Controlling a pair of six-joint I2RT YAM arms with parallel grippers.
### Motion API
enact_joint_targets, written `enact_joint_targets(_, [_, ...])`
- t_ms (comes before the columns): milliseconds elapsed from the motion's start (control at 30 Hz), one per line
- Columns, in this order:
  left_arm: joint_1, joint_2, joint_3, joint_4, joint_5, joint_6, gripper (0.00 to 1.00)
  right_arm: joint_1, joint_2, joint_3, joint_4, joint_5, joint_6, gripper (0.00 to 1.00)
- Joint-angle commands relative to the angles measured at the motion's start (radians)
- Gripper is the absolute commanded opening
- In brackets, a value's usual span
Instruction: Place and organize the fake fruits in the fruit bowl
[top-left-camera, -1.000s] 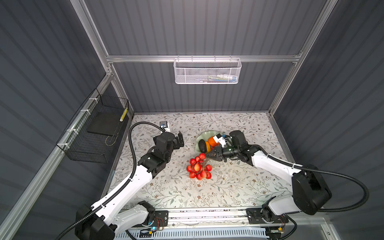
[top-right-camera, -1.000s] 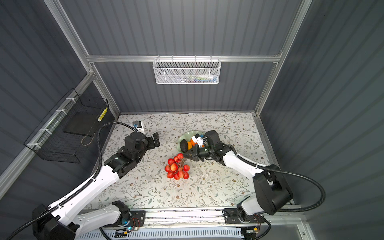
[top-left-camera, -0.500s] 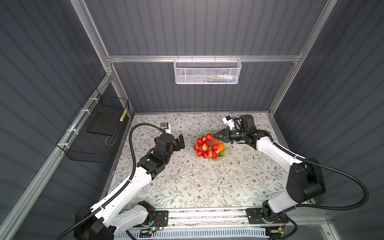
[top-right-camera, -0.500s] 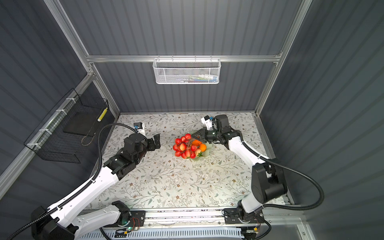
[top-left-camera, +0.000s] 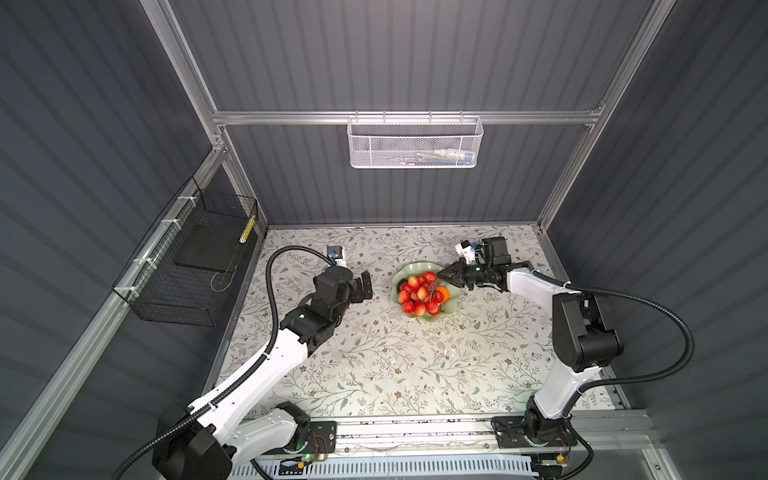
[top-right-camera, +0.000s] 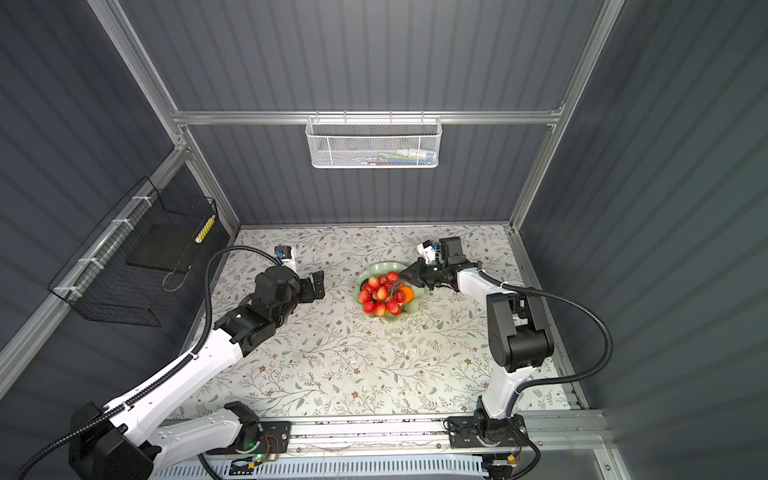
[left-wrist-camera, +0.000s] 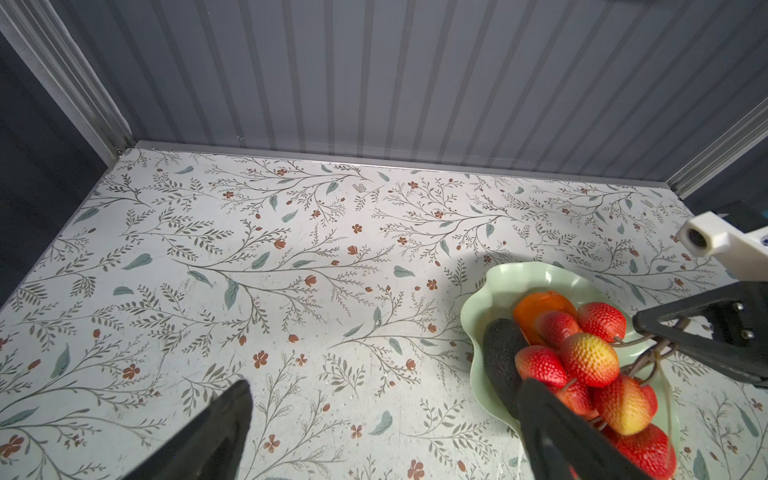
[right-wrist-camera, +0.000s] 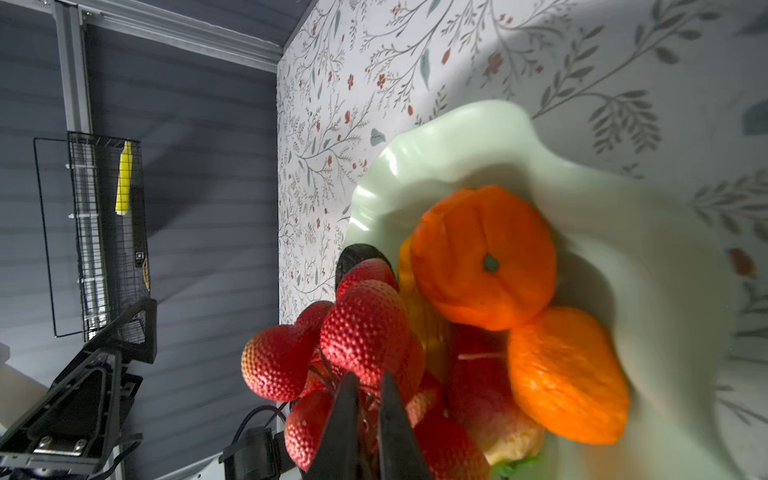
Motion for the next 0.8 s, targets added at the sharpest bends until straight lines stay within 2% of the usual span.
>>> enact_joint_targets(0, [0.007, 0.001, 0.024, 0.016, 0.006, 0.019, 1.0, -0.015, 0.018, 0.007, 0.051, 0.007, 0.002, 0.03])
enact_joint_targets(67, [0.007, 0.003, 0.022, 0.016, 0.006, 0.018, 1.0, -0.022, 0.029, 0.012, 0.059, 0.008, 0.009, 0.06])
enact_joint_targets(100, [0.007, 0.003, 0.022, 0.015, 0.006, 0.021, 1.0, -0.024, 0.031, 0.013, 0.059, 0.012, 0.01, 0.12])
enact_joint_targets(167, [0.007, 0.004, 0.025, 0.012, 0.003, 0.023, 1.0, -0.029, 0.028, 0.012, 0.056, 0.019, 0.011, 0.33])
enact_joint_targets(267, [0.007, 0.0, 0.023, 0.01, -0.009, 0.029, 1.0, -0.038, 0.001, 0.009, 0.041, 0.044, 0.003, 0.47])
enact_joint_targets(367, [0.008, -0.008, 0.013, 0.016, -0.029, 0.038, 1.0, -0.051, -0.052, 0.011, -0.001, 0.106, -0.025, 0.63])
enact_joint_targets(533, [0.008, -0.018, -0.025, 0.07, -0.113, 0.076, 1.0, -0.084, -0.165, 0.002, -0.079, 0.292, -0.077, 0.98])
enact_joint_targets(667, [0.008, 0.022, -0.159, 0.278, -0.328, 0.213, 1.0, -0.085, -0.33, -0.113, -0.039, 0.492, -0.166, 0.99])
enact_joint_targets(733, [0.02, 0.066, -0.236, 0.438, -0.449, 0.304, 1.0, -0.085, -0.459, -0.264, 0.092, 0.628, -0.24, 0.99])
enact_joint_targets(767, [0.037, 0.086, -0.26, 0.483, -0.459, 0.336, 1.0, -0.086, -0.519, -0.341, 0.177, 0.676, -0.277, 0.99])
